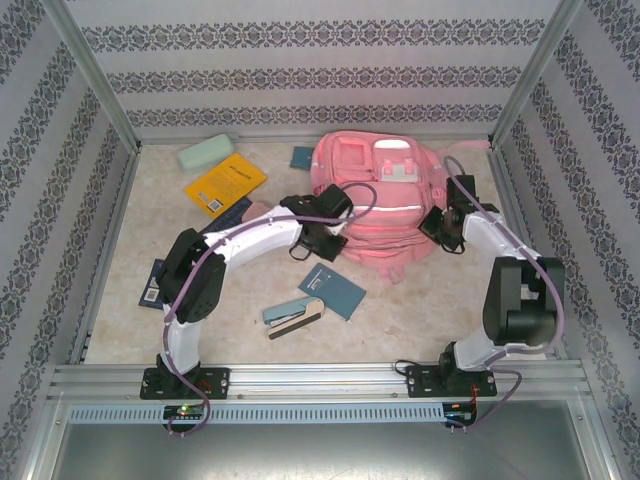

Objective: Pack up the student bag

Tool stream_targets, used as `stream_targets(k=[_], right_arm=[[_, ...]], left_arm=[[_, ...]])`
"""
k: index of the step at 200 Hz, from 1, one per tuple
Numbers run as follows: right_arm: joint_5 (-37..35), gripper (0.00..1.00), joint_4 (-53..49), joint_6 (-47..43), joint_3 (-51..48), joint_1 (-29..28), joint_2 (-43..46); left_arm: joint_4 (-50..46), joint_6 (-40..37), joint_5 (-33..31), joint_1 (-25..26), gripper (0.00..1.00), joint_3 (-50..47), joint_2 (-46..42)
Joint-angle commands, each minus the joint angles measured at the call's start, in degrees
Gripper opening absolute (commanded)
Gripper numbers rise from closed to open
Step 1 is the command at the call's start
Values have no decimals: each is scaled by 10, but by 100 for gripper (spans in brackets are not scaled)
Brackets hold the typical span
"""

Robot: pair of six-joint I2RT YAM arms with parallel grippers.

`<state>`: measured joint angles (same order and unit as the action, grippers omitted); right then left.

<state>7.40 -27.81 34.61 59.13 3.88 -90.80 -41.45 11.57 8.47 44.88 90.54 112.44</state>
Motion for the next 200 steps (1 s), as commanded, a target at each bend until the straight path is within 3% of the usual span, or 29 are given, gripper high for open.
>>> stream_targets(k=[1,11,25,88,154,174,200], right_arm=[[-28,27,-3,-28,39,17,2],[-14,40,3,-18,29,16,23],[-5,47,2,-3,11,14,52],[87,48,32,122,-186,-33,213],[88,50,103,263,-276,-131,250],[88,44,104,259,-263,-140,234],[49,1,82,237,-242,-143,230]], left_arm=[[-17,32,57,47,0,29,3],[-11,41,74,58,0,50,21],[0,49,93,69,0,78,45],[-8,45,118,80,0,152,103],[-8,40,117,81,0,140,103],[-8,39,116,81,0,138,102],[-14,37,101,81,0,133,101]])
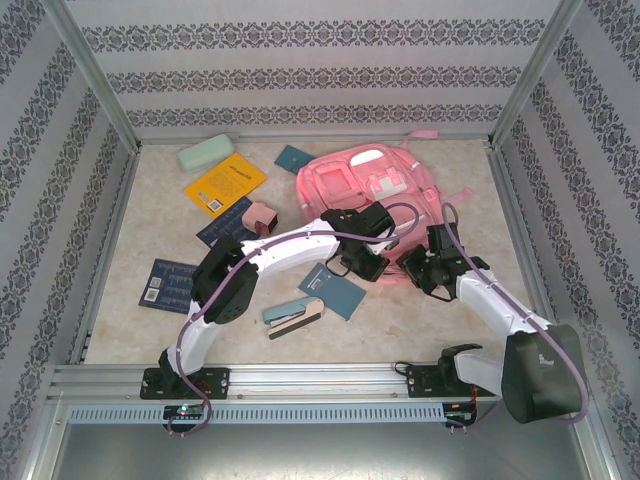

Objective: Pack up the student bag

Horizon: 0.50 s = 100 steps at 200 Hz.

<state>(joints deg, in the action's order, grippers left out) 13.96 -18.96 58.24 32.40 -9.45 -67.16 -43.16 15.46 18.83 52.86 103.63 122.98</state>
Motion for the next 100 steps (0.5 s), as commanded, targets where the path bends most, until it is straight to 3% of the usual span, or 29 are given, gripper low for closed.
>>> stream_targets(k=[1,41,100], right_arm=[[-18,0,-9,-1,27,-10,-7],[-55,0,-67,-50,48,30,16],[-43,0,-106,-93,51,75,67]], left_arm=[[2,-2,-5,1,0,2,-5],[-48,-9,-102,-24,0,-10,2],[-83,-7,-193,-157,0,20,44]])
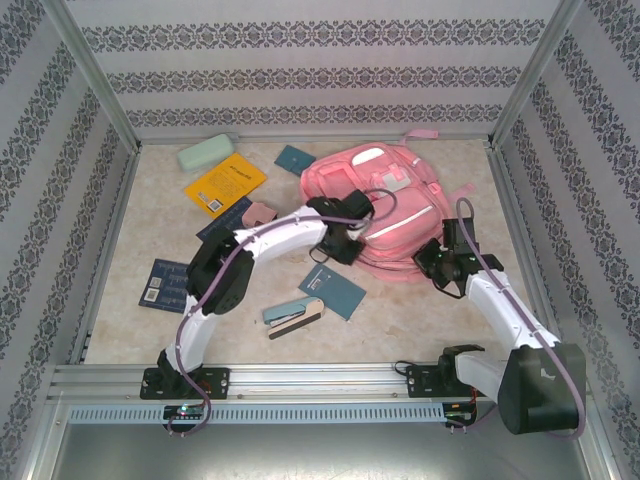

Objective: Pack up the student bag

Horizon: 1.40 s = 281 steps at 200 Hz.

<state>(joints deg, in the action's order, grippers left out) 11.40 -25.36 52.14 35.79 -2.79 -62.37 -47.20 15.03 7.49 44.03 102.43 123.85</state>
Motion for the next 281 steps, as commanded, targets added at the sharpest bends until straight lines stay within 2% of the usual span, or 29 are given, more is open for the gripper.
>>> stream_targets(k=[1,24,38,99,122,160,190,197,206,217,225,233,254,281], right_arm=[[-17,0,-43,-33,17,9,19],[-20,0,-56,-39,20,10,29],[-18,0,-60,-43,21,12,39],[30,0,-39,-47,16,-10,64],[40,0,7,-32,22,-80,54],[26,0,90,-7,74,-222,-40],[20,0,102,-21,147,-269,-138],[24,1,101,-26,163,-271,-156],[29,13,91,-38,182,-271,-176],[35,22,68,-58,206,-270,-191],[42,31,48,-78,221,-268,-197],[45,37,25,-101,234,-268,-200],[37,46,-30,-168,251,-264,-194],[3,51,-90,-239,260,-252,-175]], left_arm=[[-43,-2,-80,-71,0,35,36],[-64,23,-104,-119,0,107,87],[-76,30,-90,-139,0,151,114],[-108,26,-71,-141,0,325,201],[-98,35,-51,-141,0,380,235],[-81,44,-47,-141,0,450,272],[-84,32,-37,-143,2,448,265],[-87,30,-34,-145,5,447,261],[-92,29,-32,-147,11,445,254],[-101,27,-31,-150,26,441,244],[-106,25,-33,-151,39,435,233],[-110,23,-35,-153,45,423,218],[-104,22,-38,-158,55,365,166],[-84,33,-37,-158,56,275,92]])
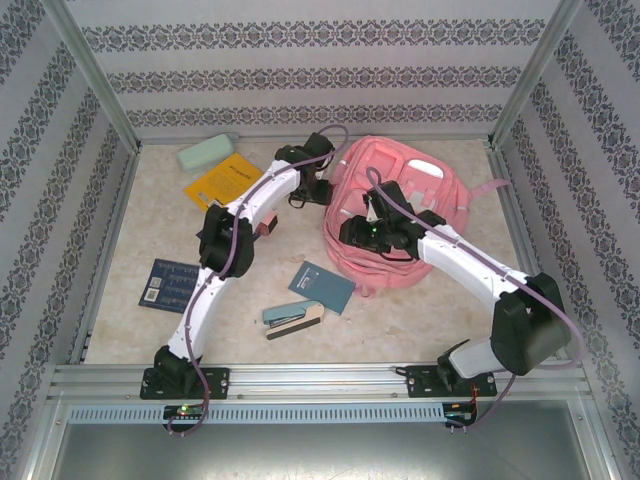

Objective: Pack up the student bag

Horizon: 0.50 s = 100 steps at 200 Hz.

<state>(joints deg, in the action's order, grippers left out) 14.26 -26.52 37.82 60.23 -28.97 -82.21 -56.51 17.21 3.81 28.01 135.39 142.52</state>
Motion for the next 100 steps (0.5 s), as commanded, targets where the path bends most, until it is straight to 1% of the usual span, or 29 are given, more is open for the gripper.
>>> stream_targets(k=[1,28,55,78,100], right_arm=[[-26,51,-80,-99,15,11,24],[-73,52,-109,-138,9,35,40],[-112,52,-114,-148,-9,83,45],[-120,50,-109,-143,-28,120,36],[-122,48,-102,-148,-51,131,16]], left_arm=[[10,12,0,2,56,-58,-96],[42,52,28,2,53,-165,-167],[104,113,76,9,50,-295,-233],[148,166,108,25,50,-383,-263],[189,204,133,47,51,-430,-264]])
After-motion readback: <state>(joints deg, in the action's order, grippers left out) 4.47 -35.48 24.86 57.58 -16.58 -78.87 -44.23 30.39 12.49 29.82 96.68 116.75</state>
